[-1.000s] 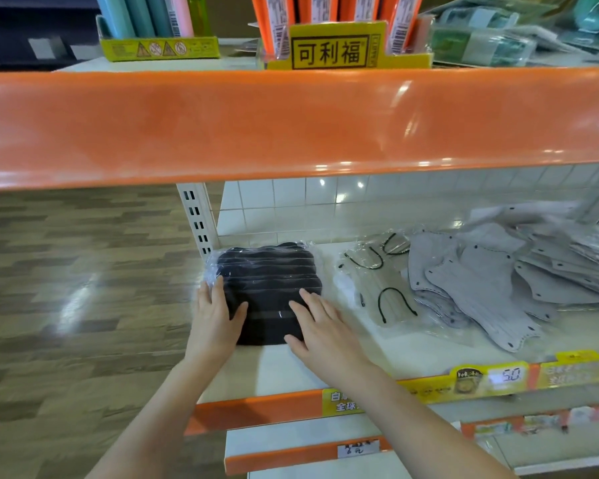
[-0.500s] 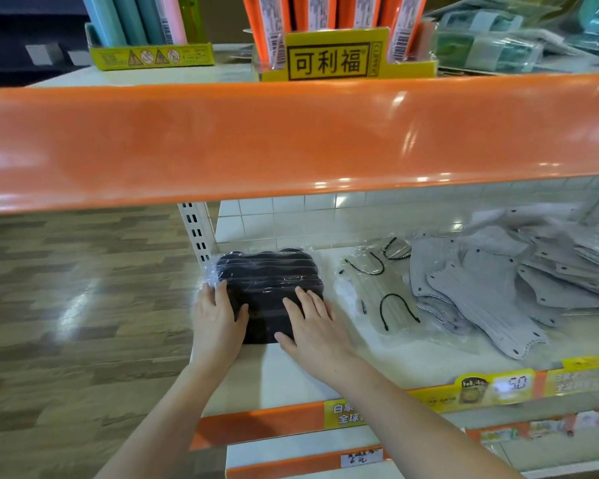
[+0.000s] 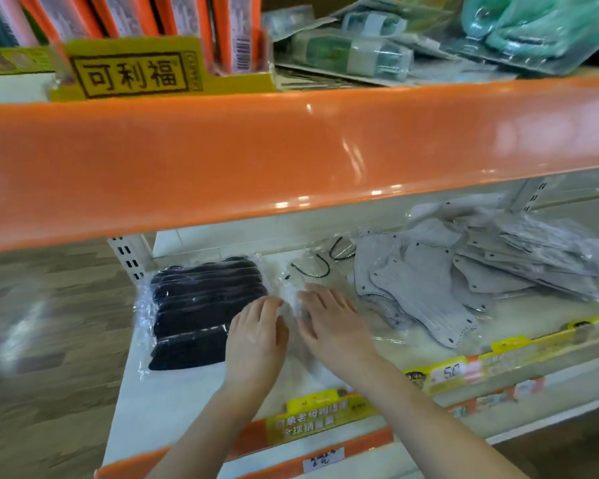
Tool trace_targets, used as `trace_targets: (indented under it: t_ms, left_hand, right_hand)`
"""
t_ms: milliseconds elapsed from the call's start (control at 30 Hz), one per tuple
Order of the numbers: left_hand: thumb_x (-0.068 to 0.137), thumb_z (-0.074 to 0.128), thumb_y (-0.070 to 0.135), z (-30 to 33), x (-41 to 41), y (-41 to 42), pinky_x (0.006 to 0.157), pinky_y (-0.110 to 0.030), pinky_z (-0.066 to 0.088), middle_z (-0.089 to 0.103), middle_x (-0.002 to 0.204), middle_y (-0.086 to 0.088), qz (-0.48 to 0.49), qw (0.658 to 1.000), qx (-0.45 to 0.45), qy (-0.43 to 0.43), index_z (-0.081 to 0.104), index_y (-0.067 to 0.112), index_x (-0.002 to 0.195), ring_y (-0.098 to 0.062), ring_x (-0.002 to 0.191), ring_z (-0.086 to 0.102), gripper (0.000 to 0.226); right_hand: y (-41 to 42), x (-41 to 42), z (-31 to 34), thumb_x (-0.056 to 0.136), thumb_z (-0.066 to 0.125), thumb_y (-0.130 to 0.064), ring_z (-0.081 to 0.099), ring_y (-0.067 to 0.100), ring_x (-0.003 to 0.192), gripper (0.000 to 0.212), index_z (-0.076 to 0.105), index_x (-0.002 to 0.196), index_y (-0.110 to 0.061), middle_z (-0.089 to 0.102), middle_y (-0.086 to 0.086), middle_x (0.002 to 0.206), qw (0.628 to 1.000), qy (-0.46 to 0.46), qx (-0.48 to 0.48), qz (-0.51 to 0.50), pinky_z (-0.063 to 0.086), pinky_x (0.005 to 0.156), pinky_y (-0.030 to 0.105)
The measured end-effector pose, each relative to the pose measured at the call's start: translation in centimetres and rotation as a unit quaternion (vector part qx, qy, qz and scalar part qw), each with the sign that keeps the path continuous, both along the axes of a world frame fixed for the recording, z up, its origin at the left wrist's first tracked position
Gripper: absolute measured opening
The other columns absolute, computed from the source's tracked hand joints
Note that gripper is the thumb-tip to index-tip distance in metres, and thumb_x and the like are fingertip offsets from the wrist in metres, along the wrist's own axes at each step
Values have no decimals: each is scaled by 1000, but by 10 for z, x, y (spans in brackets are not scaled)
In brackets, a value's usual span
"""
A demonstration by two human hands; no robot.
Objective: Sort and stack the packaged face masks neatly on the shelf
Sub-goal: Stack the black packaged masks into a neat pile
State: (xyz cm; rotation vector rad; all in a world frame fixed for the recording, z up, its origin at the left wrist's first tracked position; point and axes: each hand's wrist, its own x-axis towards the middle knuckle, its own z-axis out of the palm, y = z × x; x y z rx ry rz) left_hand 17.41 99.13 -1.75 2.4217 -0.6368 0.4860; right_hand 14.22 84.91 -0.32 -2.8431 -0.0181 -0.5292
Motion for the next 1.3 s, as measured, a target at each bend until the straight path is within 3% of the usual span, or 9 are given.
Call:
trace_targets:
  t_ms: [133,367,533,733,800,933,1067,1200,1300]
  left_hand:
    - [78,41,23,-2,-5,-45,73,-30,39,66,96,-3,-38,998,40,30,63,13,96,-26,83,62,30]
    - [78,48,20,4,-11,-120,75,-34,49,66,98,-1,-93,987,102,76,65,13,99,-24,90,63,28]
    - [70,38,29,6,-14,-153,62,-26,52,67,87,6,-123,980,138,67,67,20,88,-17,76,65,35]
    - [78,38,30,0,-14,-166,64,-27,52,65,91,7,-136,978,145,63,64,20,89,-16,82,65,30]
    - [86,40,26,2,-16,-167,77,-30,49,62,105,4,-132,980,127,77,62,17,103,-19,97,62,29]
    - [96,42,21,4,-14,-165,92,-28,34,45,134,0,-133,973,89,163,40,19,133,-22,118,47,37]
    - [92,48,15,6,-11,-159,86,-32,43,44,137,1,-136,968,-3,210,36,25,135,-20,112,52,46]
    - [93,55,18,11,-7,-152,92,-33,45,34,142,6,-124,970,-79,192,28,26,141,-17,112,53,55]
    - [89,64,20,29,2,-143,103,-22,32,28,140,12,-87,968,-166,170,27,20,145,-9,129,36,67]
  right_hand:
    - [-49,-15,0,82,43,-40,64,22,92,37,65,100,-15,66,0,104,998,-17,-19,-61,52,71,32]
    - [-122,-42,-6,77,43,-37,66,27,93,40,67,99,-13,68,7,105,990,24,-33,-135,54,69,36]
    - [-149,-55,-18,56,84,-36,67,32,91,55,67,100,-6,67,14,104,979,83,-35,-185,55,66,38]
    - [-155,-58,-21,42,91,-35,67,24,76,56,66,87,-11,66,4,87,980,67,-37,-183,52,50,31]
    - [-155,-56,-19,42,90,-27,67,23,73,50,67,83,-12,66,3,84,983,47,-36,-173,53,51,31]
    - [-161,-57,-20,51,86,-17,65,24,70,35,66,80,-13,64,2,78,987,47,-31,-154,53,50,31]
    - [-167,-56,-4,86,62,-19,64,29,81,11,63,94,-12,63,6,86,982,104,-22,-156,47,58,35]
    - [-168,-56,21,87,64,-15,59,34,55,13,54,81,-10,57,6,66,984,31,5,-173,30,43,31]
    - [-160,-52,52,100,42,-25,54,31,72,13,50,97,-16,49,-1,72,987,54,64,-136,33,55,35]
